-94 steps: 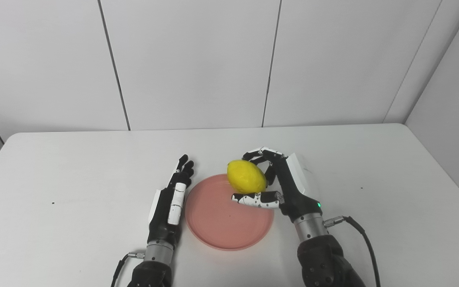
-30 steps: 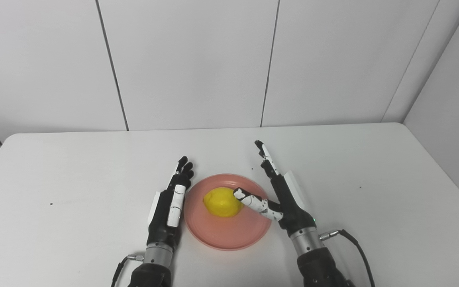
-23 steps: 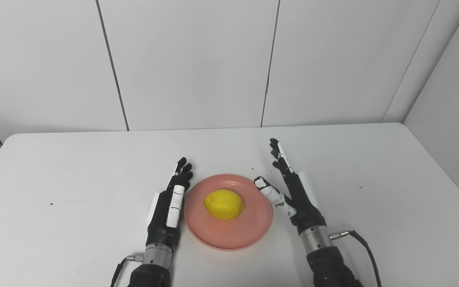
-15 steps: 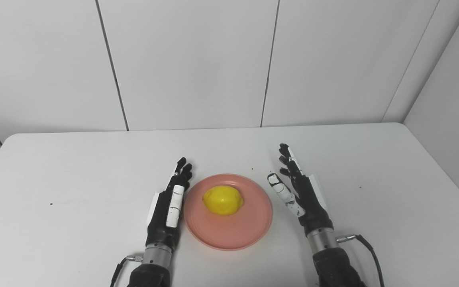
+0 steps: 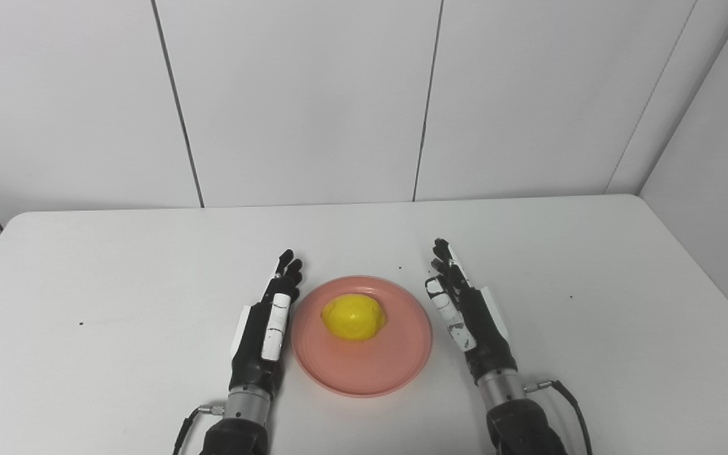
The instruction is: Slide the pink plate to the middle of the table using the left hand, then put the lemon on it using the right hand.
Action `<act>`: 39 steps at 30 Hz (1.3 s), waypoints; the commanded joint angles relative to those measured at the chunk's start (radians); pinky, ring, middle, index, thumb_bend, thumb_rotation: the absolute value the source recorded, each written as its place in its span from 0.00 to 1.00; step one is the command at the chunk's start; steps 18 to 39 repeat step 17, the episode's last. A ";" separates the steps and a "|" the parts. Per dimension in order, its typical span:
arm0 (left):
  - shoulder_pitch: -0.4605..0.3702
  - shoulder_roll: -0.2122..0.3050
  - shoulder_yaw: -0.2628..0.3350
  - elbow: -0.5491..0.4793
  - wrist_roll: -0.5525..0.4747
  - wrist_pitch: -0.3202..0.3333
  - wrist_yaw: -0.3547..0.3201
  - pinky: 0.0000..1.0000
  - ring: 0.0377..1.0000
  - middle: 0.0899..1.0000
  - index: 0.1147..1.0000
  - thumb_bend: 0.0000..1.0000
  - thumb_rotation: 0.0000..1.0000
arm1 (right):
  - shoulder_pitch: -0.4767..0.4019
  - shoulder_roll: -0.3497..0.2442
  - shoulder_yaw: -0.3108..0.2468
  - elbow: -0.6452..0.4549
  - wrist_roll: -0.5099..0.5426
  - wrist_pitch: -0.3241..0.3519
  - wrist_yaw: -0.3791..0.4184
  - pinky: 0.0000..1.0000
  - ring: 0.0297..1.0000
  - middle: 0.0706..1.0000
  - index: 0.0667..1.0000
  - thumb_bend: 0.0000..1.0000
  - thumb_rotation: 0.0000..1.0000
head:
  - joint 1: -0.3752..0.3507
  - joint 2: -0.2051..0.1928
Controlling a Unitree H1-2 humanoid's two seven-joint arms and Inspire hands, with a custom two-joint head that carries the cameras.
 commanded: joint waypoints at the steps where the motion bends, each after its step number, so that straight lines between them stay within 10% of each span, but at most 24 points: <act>1: 0.009 0.014 0.009 -0.004 -0.007 -0.010 -0.006 0.98 0.96 0.96 0.96 0.76 1.00 | -0.009 0.008 0.006 -0.016 -0.007 -0.069 0.000 0.93 0.94 0.96 0.97 0.67 1.00 | 0.000 0.004; 39: -0.003 0.001 0.012 0.009 0.000 -0.013 0.000 0.99 0.96 0.96 0.95 0.75 1.00 | 0.017 0.026 -0.008 -0.048 0.039 -0.076 0.010 0.96 0.94 0.95 0.95 0.72 1.00 | 0.098 0.021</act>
